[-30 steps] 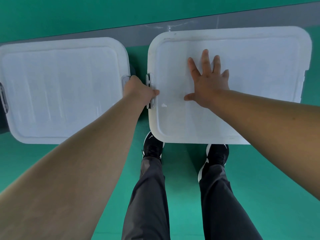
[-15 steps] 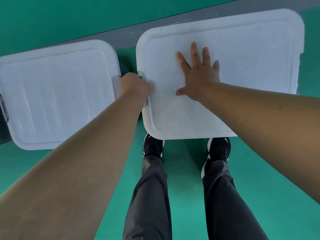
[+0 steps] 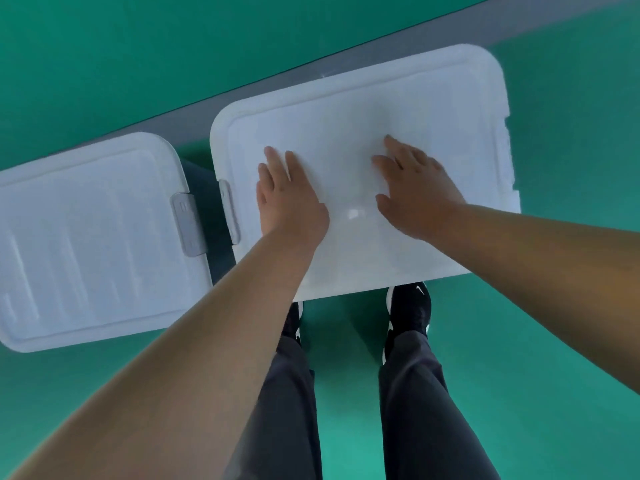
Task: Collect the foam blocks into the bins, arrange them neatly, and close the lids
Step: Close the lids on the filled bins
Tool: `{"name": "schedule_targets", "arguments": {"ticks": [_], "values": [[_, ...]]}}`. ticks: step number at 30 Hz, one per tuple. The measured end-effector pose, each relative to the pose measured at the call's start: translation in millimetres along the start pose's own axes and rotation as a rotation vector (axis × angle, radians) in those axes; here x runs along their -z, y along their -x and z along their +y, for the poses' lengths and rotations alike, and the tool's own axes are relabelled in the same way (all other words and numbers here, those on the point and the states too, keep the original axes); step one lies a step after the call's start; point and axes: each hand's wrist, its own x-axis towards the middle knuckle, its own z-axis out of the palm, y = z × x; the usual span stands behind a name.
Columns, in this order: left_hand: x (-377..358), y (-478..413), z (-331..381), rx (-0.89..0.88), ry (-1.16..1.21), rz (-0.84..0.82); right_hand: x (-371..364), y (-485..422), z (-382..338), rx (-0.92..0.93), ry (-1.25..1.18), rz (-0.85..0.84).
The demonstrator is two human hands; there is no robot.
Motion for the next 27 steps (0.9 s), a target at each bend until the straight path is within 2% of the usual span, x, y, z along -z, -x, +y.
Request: {"name": "schedule_targets", "arguments": {"ticks": [4,7,10,12,15,18,23,25,27], "values": [[-15,-1,71,-0.284,-0.066,-0.020,8,24,73,-0.143,0.000,0.108],[-27,-4,117,-0.392,-0.159,-0.076,13,37,111,-0.152,0.026,0.144],[-41,-5,151,-0.353,-0.309,-0.188,11,39,129,-0.135,0.012,0.186],[-49,-5,164,-0.294,-0.408,-0.232,9,36,135,-0.206,-0.110,0.229],[-53,-7,172,-0.257,-0.433,-0.253,1,31,143,-0.260,-0.241,0.261],[-54,-9,172,-0.273,-0.439,-0.267,-7,27,150,-0.379,-0.334,0.214],[-56,-10,170,-0.309,-0.437,-0.251,-11,25,171,-0.681,-0.776,0.087],[-57,-11,169,-0.312,-0.439,-0.250,-8,26,177,-0.710,-0.874,-0.017],[-58,-11,169,-0.316,-0.444,-0.242,-4,25,181,-0.696,-0.849,-0.077]]}}
